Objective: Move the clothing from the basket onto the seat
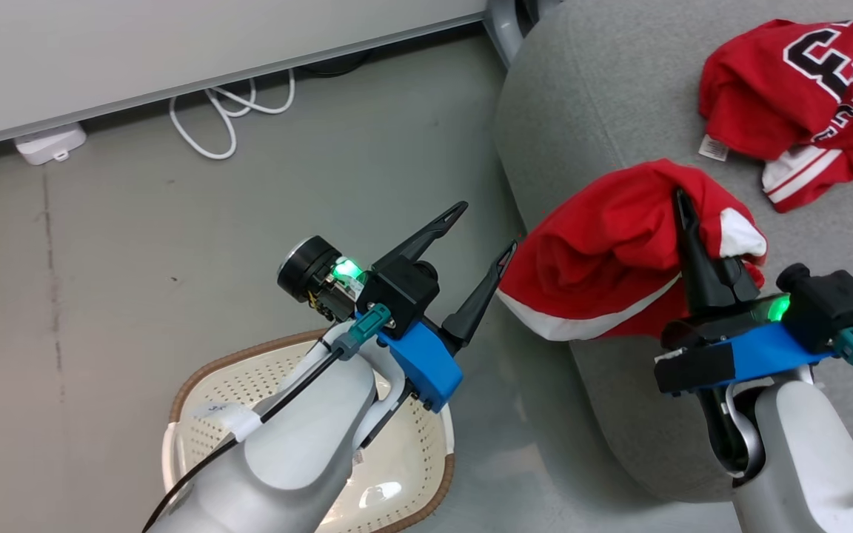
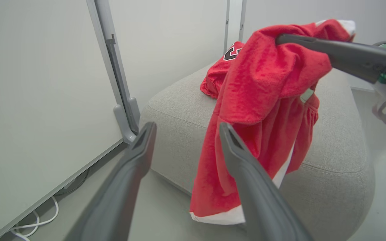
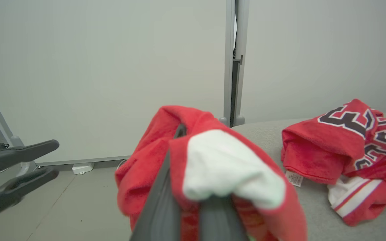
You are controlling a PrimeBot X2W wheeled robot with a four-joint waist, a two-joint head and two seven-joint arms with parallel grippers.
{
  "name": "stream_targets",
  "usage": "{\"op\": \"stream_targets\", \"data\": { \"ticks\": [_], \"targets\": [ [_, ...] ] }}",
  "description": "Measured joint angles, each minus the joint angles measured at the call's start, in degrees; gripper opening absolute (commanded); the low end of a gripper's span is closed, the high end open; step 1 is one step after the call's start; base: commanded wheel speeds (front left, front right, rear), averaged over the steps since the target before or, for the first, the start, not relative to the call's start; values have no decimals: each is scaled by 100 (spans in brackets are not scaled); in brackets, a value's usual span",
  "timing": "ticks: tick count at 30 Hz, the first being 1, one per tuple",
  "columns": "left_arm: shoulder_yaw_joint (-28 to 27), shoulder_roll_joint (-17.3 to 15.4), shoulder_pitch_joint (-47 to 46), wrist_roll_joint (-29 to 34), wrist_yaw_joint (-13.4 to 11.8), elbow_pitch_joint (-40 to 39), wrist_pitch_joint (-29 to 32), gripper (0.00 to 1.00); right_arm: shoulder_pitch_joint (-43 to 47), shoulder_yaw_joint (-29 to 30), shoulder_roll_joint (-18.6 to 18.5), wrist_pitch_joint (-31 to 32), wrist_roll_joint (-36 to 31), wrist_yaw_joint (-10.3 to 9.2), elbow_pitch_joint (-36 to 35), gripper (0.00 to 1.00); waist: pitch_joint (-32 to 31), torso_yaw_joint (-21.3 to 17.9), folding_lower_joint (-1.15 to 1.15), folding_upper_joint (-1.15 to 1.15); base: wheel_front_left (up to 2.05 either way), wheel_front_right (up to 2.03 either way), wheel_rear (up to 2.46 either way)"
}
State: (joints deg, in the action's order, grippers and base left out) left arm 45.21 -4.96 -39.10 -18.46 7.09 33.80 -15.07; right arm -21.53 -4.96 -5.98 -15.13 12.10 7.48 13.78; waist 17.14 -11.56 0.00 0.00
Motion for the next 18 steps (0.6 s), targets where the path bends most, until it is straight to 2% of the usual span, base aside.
{"op": "stream_targets", "data": {
  "ticks": [8, 18],
  "targets": [
    [82, 3, 12, -9, 2, 16, 0, 100, 308, 181, 94, 0, -40, 0, -133, 0, 3, -273, 0, 0, 0, 0, 0],
    [143, 0, 18, -22, 3, 14, 0, 100, 360, 213, 171, 0, -49, 0, -222, 0, -4, -336, 0, 0, 0, 0, 0]
  ]
}}
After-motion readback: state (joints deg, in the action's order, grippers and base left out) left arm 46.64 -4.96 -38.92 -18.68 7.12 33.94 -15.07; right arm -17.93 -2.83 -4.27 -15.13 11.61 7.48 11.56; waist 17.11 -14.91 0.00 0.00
